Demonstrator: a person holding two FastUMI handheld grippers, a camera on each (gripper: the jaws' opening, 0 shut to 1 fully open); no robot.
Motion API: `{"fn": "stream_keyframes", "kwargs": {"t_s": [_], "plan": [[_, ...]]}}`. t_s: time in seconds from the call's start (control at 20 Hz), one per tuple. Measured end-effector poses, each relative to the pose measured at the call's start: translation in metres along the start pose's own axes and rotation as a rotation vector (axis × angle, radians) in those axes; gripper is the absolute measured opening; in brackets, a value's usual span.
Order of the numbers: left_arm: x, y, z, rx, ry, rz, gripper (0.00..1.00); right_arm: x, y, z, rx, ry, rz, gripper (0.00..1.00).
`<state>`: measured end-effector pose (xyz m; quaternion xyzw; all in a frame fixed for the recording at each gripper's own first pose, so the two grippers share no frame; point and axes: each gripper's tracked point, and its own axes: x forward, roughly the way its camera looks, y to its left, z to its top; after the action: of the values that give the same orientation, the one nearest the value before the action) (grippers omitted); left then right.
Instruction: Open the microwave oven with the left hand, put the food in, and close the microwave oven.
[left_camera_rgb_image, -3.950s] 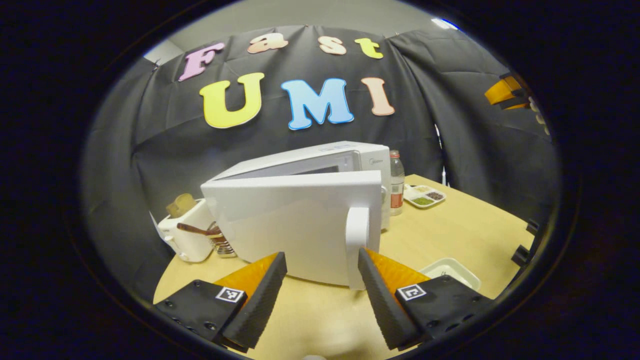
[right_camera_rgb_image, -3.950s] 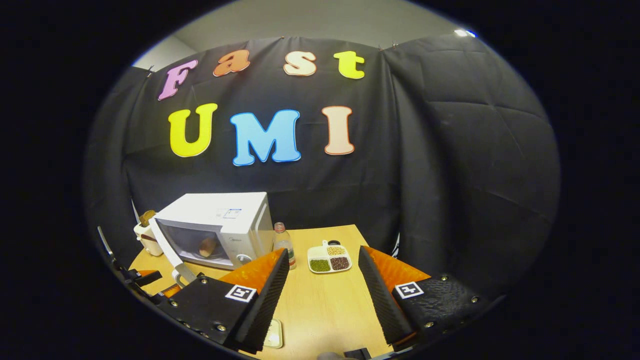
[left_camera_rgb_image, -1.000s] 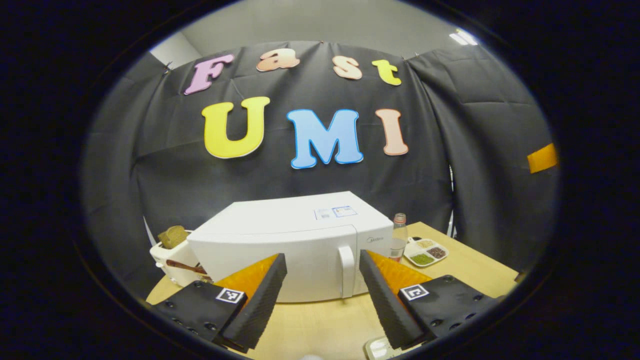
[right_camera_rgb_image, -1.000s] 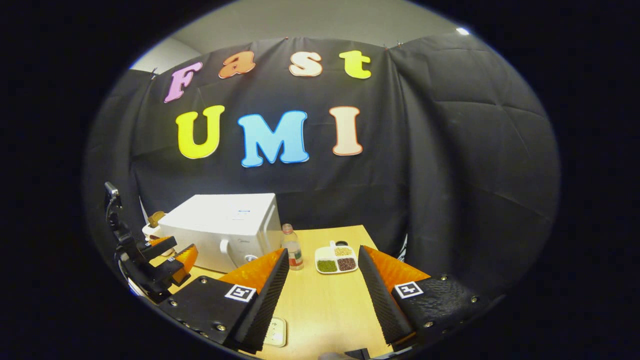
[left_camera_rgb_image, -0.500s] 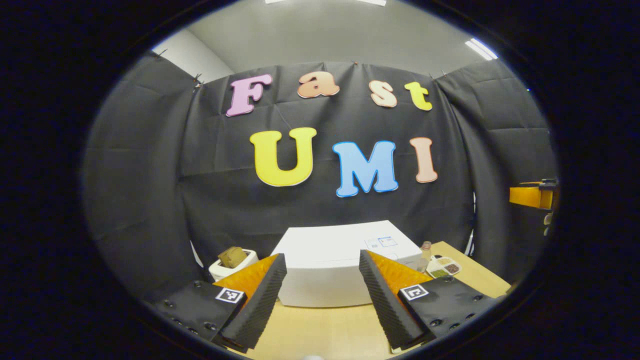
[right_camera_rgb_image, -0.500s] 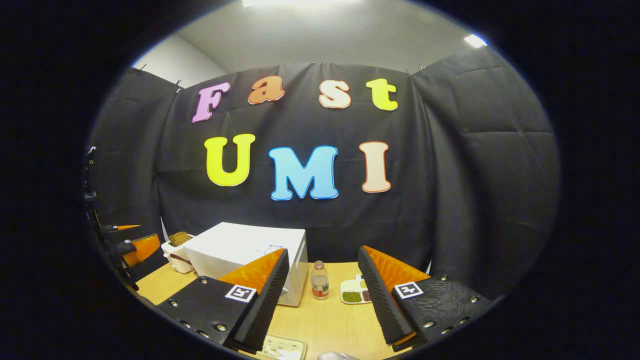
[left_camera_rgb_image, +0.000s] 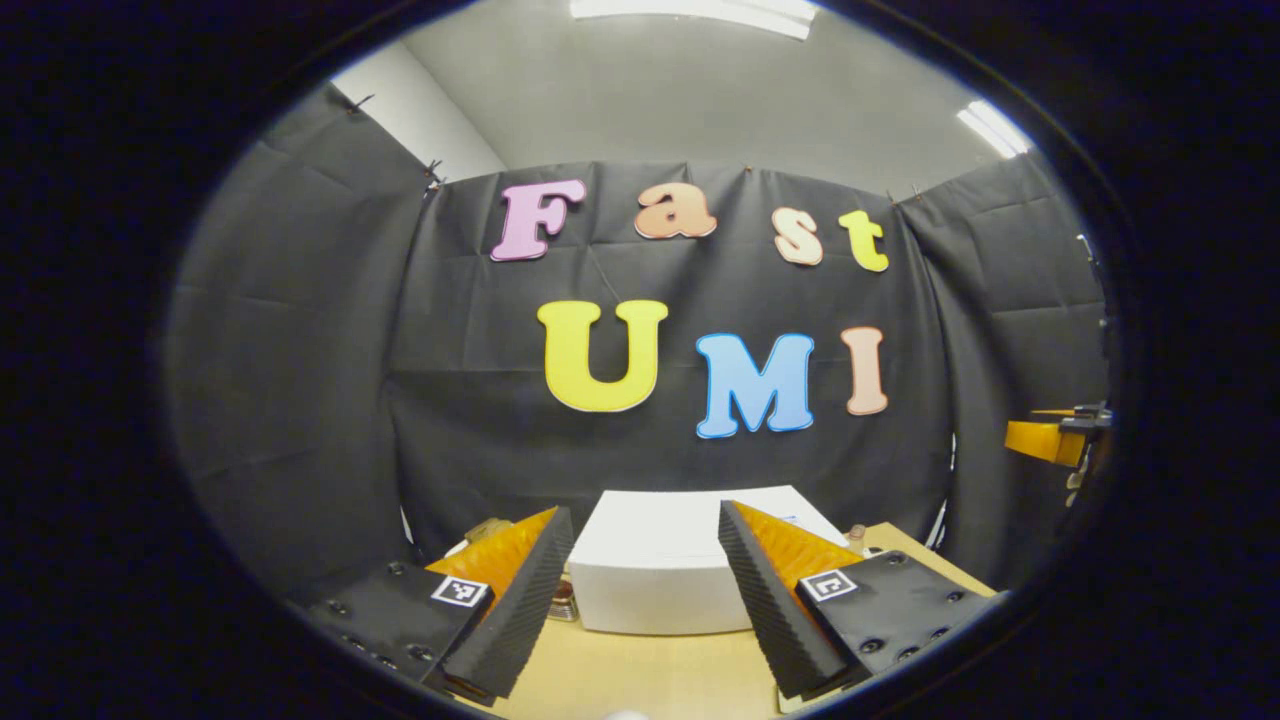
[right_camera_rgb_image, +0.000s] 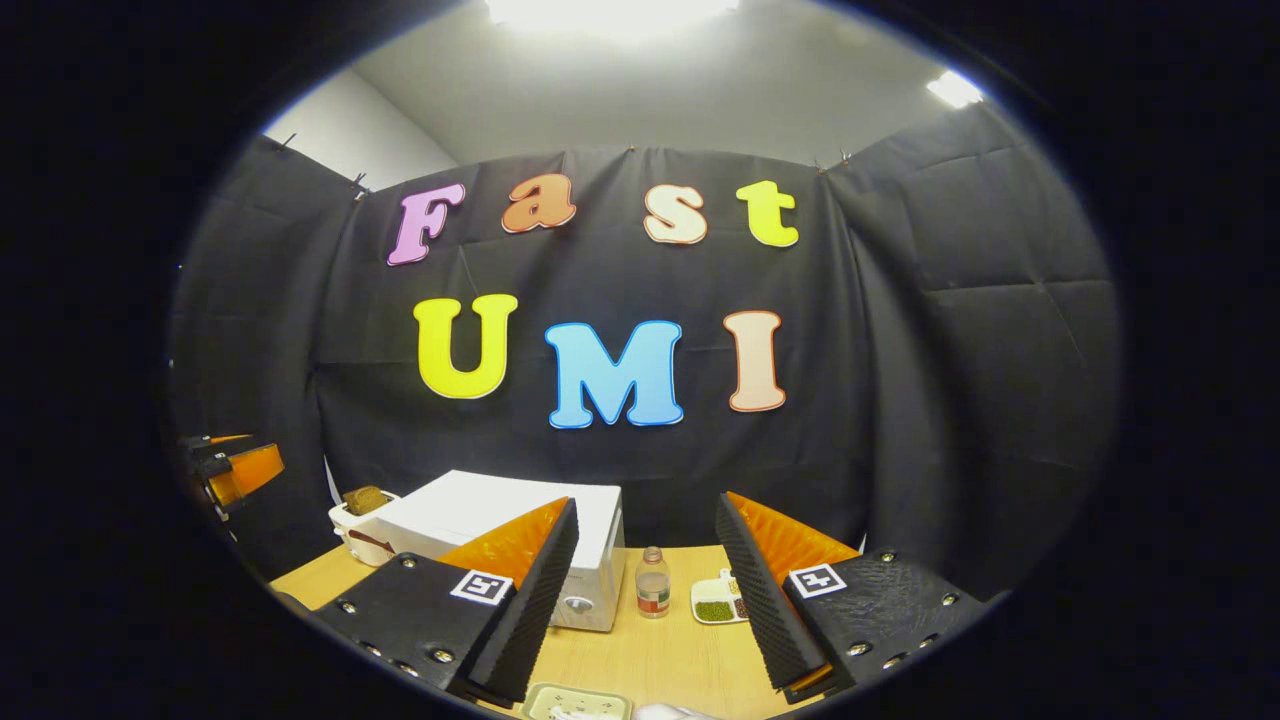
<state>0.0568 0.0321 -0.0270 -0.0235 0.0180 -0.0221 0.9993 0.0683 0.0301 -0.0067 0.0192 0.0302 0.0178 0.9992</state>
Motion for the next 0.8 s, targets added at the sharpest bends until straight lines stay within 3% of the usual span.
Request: {"fn": "stream_keyframes", "kwargs": {"t_s": [0.55, 0.6, 0.8], "plan": [[-0.002, -0.003, 0.002, -0.034, -0.007, -0.021, 0.99, -0.02, -0.001, 0.0, -0.009, 0.023, -0.034, 0.85], [-0.002, -0.003, 0.004, -0.032, -0.012, -0.023, 0.94, -0.021, -0.002, 0.002, -0.009, 0.021, -0.037, 0.86], [-0.005, -0.007, 0.012, -0.025, -0.028, -0.034, 0.98, -0.025, 0.0, 0.005, 0.015, 0.021, -0.032, 0.85]]}}
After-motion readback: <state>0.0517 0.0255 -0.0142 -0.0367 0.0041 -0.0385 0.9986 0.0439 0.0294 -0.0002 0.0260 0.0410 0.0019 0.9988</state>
